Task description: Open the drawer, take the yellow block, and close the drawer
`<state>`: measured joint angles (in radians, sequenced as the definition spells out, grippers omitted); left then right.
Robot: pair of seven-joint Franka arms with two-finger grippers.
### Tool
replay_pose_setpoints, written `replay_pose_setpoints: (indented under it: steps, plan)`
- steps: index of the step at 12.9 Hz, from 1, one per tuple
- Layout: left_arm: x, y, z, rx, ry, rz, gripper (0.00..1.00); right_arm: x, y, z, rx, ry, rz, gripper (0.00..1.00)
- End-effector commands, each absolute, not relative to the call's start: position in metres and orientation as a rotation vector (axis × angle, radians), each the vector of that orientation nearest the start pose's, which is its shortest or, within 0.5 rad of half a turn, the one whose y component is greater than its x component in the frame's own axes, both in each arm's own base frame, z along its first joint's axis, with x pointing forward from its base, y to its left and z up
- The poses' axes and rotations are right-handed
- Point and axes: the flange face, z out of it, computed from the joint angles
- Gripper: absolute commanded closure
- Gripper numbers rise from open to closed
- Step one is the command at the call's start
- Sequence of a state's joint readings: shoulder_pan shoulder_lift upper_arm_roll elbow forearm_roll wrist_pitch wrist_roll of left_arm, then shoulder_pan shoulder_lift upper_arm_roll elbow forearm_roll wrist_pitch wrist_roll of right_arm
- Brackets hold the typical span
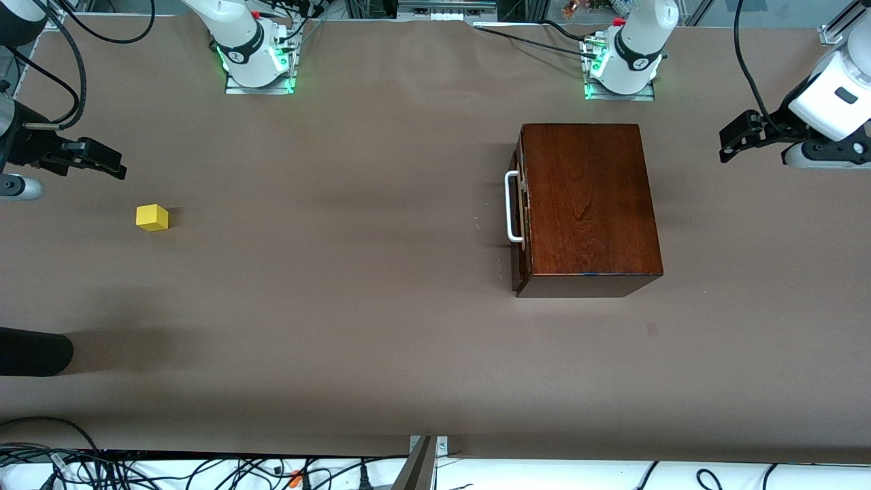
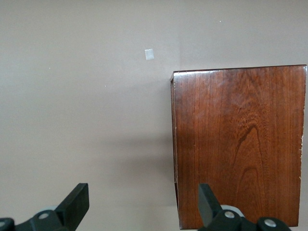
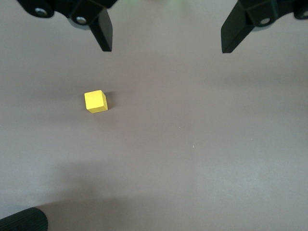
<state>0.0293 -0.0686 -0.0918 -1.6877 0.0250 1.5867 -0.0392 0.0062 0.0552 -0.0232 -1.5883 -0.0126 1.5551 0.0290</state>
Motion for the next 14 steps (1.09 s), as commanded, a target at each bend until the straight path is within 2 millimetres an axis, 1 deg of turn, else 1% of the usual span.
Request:
replay_pose_setpoints:
  steps: [1,2,4,6,7,9,11,14]
  plan:
    - [0.529,-0.021,0.606,-3.117,0.068,0.033,0.0,0.561,-0.014,0.588,-3.152,0.05,0.14,0.0]
    - [0.529,-0.02,0.605,-3.124,0.075,0.036,0.0,0.56,-0.014,0.59,-3.15,0.067,0.145,0.0]
    - [0.528,-0.025,0.605,-3.12,0.089,0.052,0.0,0.56,-0.014,0.591,-3.149,0.07,0.145,0.0]
    - [0.533,-0.027,0.602,-3.116,0.101,0.069,0.0,0.56,-0.015,0.591,-3.15,0.072,0.145,0.0]
    - [0.533,-0.026,0.604,-3.117,0.101,0.067,0.0,0.56,-0.015,0.591,-3.15,0.072,0.143,0.0]
    - [0.534,-0.033,0.606,-3.112,0.12,0.073,0.0,0.56,-0.015,0.591,-3.15,0.067,0.143,0.0]
    - [0.536,-0.034,0.606,-3.112,0.122,0.073,0.0,0.56,-0.015,0.59,-3.154,0.036,0.15,0.0]
    - [0.536,-0.035,0.606,-3.112,0.125,0.073,0.0,0.56,-0.015,0.59,-3.154,0.038,0.15,0.0]
